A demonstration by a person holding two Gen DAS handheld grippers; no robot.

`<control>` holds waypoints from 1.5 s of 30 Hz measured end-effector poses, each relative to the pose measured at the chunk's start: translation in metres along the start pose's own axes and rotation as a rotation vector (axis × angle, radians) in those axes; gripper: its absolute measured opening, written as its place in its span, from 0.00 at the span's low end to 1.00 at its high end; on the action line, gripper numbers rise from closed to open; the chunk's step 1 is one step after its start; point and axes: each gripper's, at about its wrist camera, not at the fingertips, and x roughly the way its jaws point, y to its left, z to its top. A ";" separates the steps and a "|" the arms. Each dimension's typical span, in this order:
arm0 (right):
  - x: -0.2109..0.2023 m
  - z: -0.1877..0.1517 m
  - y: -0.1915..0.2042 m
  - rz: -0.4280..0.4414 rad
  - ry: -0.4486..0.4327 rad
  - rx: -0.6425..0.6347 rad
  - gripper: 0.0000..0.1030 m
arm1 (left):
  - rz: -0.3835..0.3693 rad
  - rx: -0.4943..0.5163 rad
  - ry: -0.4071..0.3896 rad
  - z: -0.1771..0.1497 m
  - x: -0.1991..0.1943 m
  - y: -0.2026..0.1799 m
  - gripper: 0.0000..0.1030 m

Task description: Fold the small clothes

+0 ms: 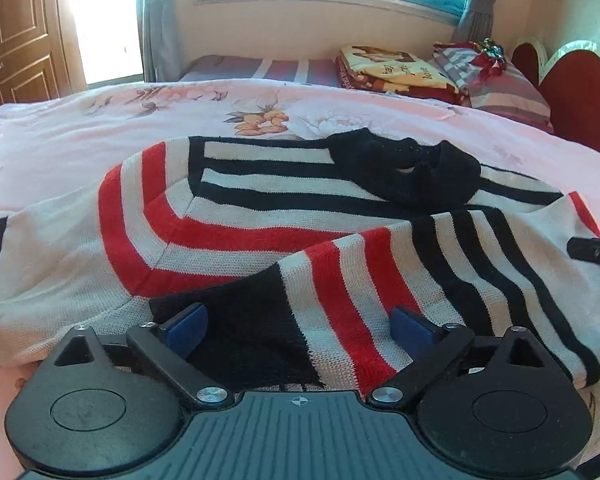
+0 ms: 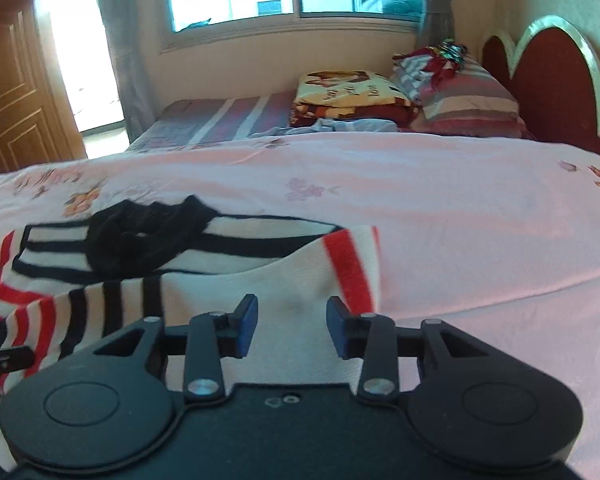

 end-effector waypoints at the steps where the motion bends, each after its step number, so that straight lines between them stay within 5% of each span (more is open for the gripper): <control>1: 0.005 -0.004 0.008 -0.004 0.025 -0.039 0.35 | -0.003 -0.004 0.012 0.002 -0.002 0.001 0.95; 5: 0.013 -0.006 0.023 -0.070 0.063 -0.103 0.35 | -0.017 -0.103 0.026 0.004 -0.026 0.021 0.95; 10: -0.024 -0.006 0.044 0.107 0.031 -0.013 0.50 | 0.024 -0.246 0.059 -0.010 -0.049 0.068 0.95; 14: -0.036 -0.015 0.078 0.199 0.039 -0.044 0.51 | 0.092 -0.319 0.068 -0.029 -0.064 0.112 0.95; 25: -0.039 -0.019 0.147 0.249 0.042 -0.074 0.52 | 0.145 -0.695 0.005 -0.074 -0.076 0.260 0.94; 29: -0.031 -0.019 0.169 0.244 0.048 -0.088 0.54 | 0.112 -0.790 -0.018 -0.079 -0.061 0.301 0.67; 39: -0.004 -0.016 0.195 0.189 0.064 -0.072 0.55 | 0.072 -0.888 -0.141 -0.055 -0.025 0.352 0.63; 40: -0.001 -0.016 0.196 0.181 0.064 -0.071 0.55 | 0.080 -0.892 -0.147 -0.052 -0.022 0.354 0.55; 41: 0.001 -0.015 0.197 0.174 0.064 -0.074 0.55 | 0.103 -0.891 -0.142 -0.050 -0.020 0.355 0.32; 42: 0.003 -0.015 0.199 0.163 0.065 -0.082 0.55 | 0.112 -0.897 -0.144 -0.049 -0.018 0.356 0.22; 45: 0.009 -0.016 0.204 0.145 0.068 -0.106 0.54 | 0.120 -0.865 -0.174 -0.042 -0.019 0.351 0.12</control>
